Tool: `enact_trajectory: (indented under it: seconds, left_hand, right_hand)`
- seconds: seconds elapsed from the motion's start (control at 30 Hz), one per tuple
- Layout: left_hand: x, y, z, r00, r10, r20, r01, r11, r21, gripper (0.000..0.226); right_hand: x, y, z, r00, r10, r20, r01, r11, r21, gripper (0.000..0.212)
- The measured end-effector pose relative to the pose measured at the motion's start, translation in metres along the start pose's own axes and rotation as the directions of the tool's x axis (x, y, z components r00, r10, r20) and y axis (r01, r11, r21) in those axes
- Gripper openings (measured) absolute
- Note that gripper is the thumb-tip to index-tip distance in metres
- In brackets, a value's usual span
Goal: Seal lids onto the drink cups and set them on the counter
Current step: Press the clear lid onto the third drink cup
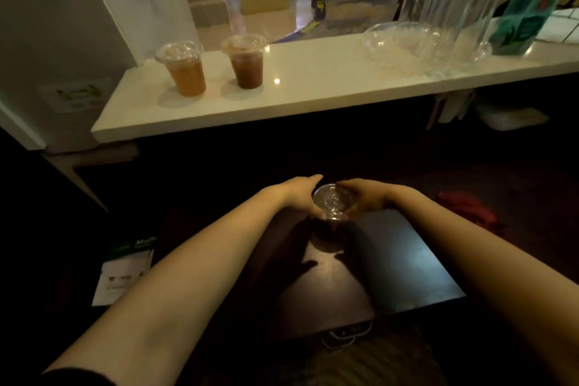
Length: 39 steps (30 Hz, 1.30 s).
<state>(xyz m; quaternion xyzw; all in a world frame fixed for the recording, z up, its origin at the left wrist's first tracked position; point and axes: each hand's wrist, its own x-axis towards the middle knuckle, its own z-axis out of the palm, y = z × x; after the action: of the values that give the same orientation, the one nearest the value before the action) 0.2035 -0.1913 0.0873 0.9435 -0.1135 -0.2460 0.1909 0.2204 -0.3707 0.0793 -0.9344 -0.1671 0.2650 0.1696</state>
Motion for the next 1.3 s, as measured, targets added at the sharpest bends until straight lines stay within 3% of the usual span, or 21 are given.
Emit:
enact_trajectory:
  seconds: [0.17,0.37,0.6,0.8,0.93,1.03,1.1,1.2,1.3]
  left_hand:
    - [0.006,-0.015,0.028,0.988,0.022,-0.15,-0.055,0.975,-0.217,0.073]
    - [-0.007,-0.038,0.045,0.961,-0.001,-0.278,-0.095,0.939,-0.331,0.069]
    - [-0.052,-0.077,0.048,0.972,-0.062,-0.229,-0.035,0.916,-0.399,0.082]
    - [-0.107,-0.108,0.063,0.971,-0.145,-0.19,0.008,0.814,-0.581,0.085]
    - [-0.137,-0.13,0.069,0.979,-0.133,-0.155,0.003,0.769,-0.64,0.083]
    - [-0.152,-0.147,0.069,0.99,-0.099,-0.101,0.001,0.719,-0.695,0.079]
    - [-0.156,-0.149,0.072,0.99,-0.1,-0.101,-0.009,0.667,-0.745,0.07]
    - [-0.149,-0.133,0.087,0.939,-0.245,-0.242,-0.048,0.602,-0.797,0.055]
    - [-0.132,-0.106,0.111,0.782,-0.422,-0.459,-0.17,0.564,-0.808,0.041]
  right_hand:
    - [0.002,0.015,0.017,0.996,-0.052,-0.074,0.059,0.993,0.099,0.095]
    - [0.001,0.001,0.038,0.985,-0.108,-0.136,0.127,0.982,0.142,0.097]
    - [-0.005,-0.04,0.076,0.966,-0.184,-0.182,0.219,0.955,0.198,0.1]
    - [-0.013,-0.075,0.117,0.935,-0.268,-0.234,0.329,0.901,0.282,0.1]
    - [-0.022,-0.098,0.153,0.889,-0.3,-0.345,0.413,0.851,0.324,0.095]
    - [-0.026,-0.112,0.175,0.882,-0.283,-0.377,0.431,0.808,0.402,0.087]
    - [-0.024,-0.117,0.181,0.895,-0.217,-0.389,0.398,0.781,0.481,0.068]
    - [-0.012,-0.121,0.181,0.881,-0.087,-0.465,0.374,0.73,0.572,0.04]
    - [0.002,-0.131,0.183,0.858,-0.063,-0.509,0.409,0.684,0.604,0.043]
